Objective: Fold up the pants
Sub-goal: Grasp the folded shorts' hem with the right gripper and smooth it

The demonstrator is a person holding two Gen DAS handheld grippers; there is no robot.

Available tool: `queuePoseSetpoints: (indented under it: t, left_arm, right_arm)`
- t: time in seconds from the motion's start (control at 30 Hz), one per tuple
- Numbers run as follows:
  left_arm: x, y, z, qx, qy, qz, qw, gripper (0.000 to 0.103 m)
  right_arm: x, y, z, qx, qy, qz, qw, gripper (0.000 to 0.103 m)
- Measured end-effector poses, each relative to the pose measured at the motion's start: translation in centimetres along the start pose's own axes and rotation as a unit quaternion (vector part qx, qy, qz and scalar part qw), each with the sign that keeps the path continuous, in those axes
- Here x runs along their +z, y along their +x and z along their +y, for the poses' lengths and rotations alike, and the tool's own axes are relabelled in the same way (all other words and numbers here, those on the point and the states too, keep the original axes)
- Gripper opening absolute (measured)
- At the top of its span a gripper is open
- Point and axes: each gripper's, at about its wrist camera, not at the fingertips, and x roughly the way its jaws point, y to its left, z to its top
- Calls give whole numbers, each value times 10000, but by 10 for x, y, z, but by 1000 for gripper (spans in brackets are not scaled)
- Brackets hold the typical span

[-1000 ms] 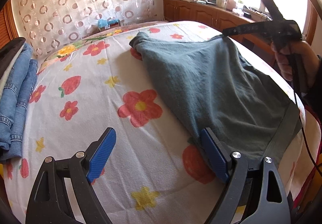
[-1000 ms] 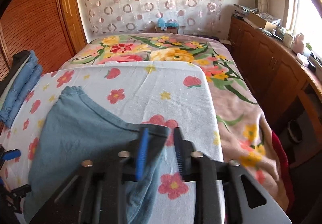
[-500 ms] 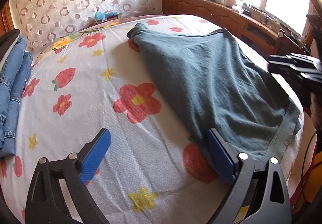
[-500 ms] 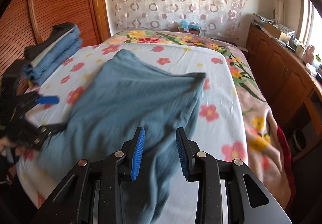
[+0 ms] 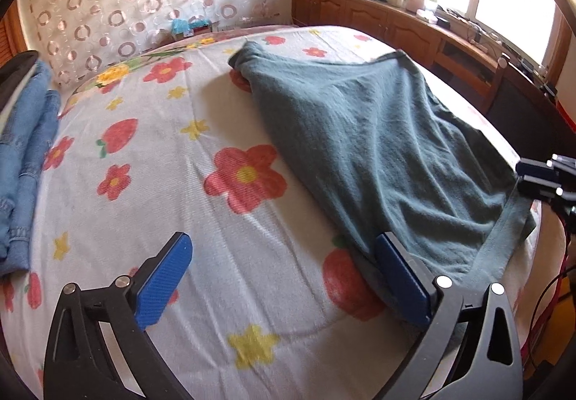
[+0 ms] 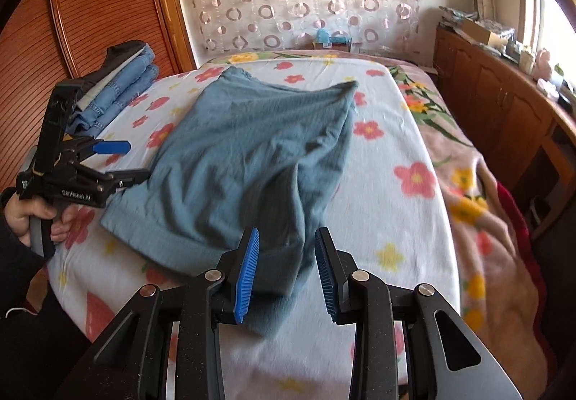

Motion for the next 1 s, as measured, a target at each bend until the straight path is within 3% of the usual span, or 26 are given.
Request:
queuePoseSetpoints:
  t: [0.2,0.23,0.33,0.53,0.73,0.97,1.0]
  left_arm:
    - [-13,-37,-23,-299,182,-393,9986,102]
    - [-16,-40,-27,-326,217,-407,9984,102]
    - [-25,-41,-38,-318,363,-405,9980,102]
    - [-29,-42,-40,-333,375,-431,9978,102]
    - [-31,-46,-32,-316,247,-534,9978,101]
    - [-37,-41,-32,-659,113,-399,9970,74]
    - [-38,-40,-32,-751,69,-382,9964,71]
  right_arm:
    - [-8,-4,4,101,131,43,9999,32]
    - [-8,-5,6,129,123,28,9998,22]
    - [-9,-9,9,40,68,-68,9999,10]
    - [-11,-31,15,45,29,-187,9998,9]
    - [-25,-32,13,40,200,45,9998,9]
    - [-24,-28,10,-24,373,58,9993,9]
    - [-23,-28,11,-45,353,57,9994,16]
